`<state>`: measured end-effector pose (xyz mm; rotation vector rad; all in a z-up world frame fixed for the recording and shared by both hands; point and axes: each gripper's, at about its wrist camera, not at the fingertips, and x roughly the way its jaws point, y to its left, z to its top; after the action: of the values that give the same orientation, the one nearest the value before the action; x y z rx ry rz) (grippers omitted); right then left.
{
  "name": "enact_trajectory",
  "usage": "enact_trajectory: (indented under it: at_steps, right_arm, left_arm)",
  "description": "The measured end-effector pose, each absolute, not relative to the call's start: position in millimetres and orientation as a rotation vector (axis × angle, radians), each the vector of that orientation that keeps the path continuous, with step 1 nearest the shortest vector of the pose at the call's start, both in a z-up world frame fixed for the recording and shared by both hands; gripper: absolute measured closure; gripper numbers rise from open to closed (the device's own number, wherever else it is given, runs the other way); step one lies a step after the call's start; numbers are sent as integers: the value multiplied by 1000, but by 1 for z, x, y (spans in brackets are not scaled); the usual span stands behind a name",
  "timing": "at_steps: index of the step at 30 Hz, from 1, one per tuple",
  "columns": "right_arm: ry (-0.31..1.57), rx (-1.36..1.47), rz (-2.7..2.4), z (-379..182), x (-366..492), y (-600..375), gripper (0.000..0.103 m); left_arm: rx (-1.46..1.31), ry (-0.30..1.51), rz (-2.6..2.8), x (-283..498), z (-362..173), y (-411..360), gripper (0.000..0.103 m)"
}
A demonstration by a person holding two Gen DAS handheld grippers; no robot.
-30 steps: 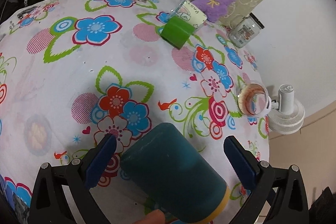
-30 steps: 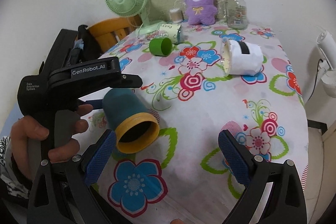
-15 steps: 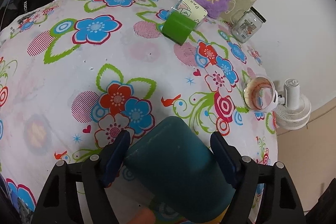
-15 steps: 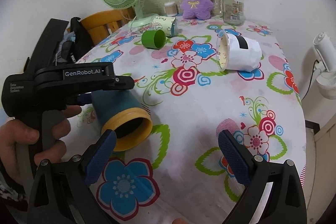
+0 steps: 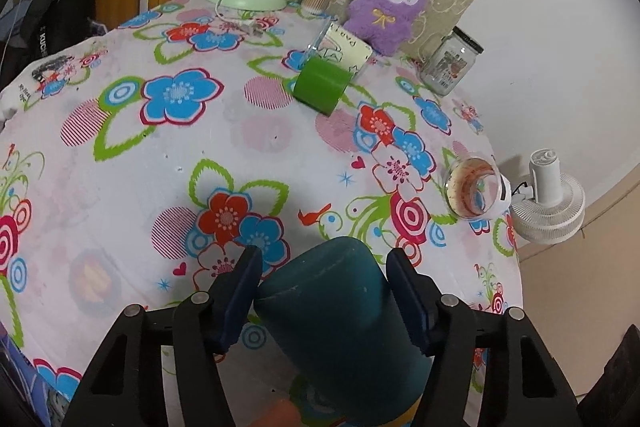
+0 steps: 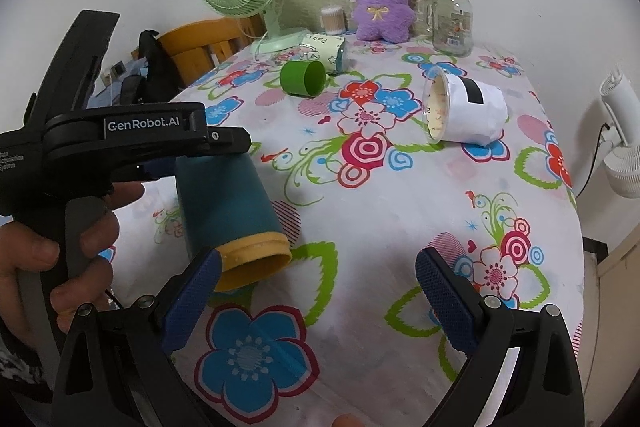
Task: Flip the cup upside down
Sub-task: 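Hold the teal cup in the left gripper and rotate it rim-down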
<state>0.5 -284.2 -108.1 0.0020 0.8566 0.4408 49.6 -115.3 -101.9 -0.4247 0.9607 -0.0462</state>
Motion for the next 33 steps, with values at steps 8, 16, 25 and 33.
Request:
enact_trajectory:
  at_steps: [8, 16, 25, 33]
  right_arm:
    - [849, -4, 451, -105, -1, -278, 4]
    - [852, -12, 444, -106, -2, -278, 4]
    - [863, -40, 434, -110, -5, -276, 4]
    - [826, -75, 282, -110, 2, -283, 4]
  left_arm:
    - [-358, 886, -42, 43, -81, -112, 60]
    - [-413, 898, -57, 39, -81, -103, 22]
    - [-456, 985, -43, 43, -101, -109, 11]
    - [-401, 996, -36, 44, -108, -111, 36]
